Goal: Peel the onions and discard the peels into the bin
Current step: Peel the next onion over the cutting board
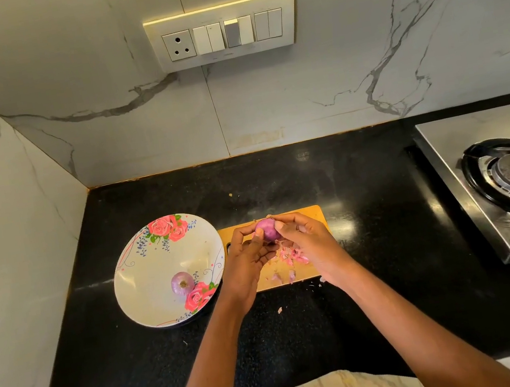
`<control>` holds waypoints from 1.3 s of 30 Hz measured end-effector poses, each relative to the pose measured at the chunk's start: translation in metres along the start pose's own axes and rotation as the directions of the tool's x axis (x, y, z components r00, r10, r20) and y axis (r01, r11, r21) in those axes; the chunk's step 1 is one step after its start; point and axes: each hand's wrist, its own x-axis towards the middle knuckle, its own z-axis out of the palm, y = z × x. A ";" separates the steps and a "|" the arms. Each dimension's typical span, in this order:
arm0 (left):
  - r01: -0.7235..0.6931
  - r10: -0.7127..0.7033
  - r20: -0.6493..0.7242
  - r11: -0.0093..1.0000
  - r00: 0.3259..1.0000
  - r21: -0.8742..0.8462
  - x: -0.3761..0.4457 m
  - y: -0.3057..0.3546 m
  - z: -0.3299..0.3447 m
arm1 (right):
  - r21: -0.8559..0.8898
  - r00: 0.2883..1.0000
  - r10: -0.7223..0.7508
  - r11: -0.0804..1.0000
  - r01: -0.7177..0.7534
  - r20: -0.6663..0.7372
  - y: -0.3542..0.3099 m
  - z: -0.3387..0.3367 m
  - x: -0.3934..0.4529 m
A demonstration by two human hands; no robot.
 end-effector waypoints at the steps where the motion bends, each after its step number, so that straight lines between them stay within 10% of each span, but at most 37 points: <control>1: 0.002 -0.002 -0.008 1.000 1.000 -0.012 0.000 0.000 0.000 | 0.018 1.000 0.002 1.000 -0.002 0.013 0.001 -0.001 0.001; 22: -0.038 0.064 -0.186 0.989 0.980 0.143 0.003 -0.007 0.006 | -0.185 0.994 -0.106 0.977 0.102 -0.015 0.006 0.003 -0.001; 39: -0.105 0.121 -0.056 0.968 0.991 0.228 0.001 -0.004 0.003 | -0.232 0.998 -0.027 0.972 0.039 0.053 0.007 -0.004 -0.001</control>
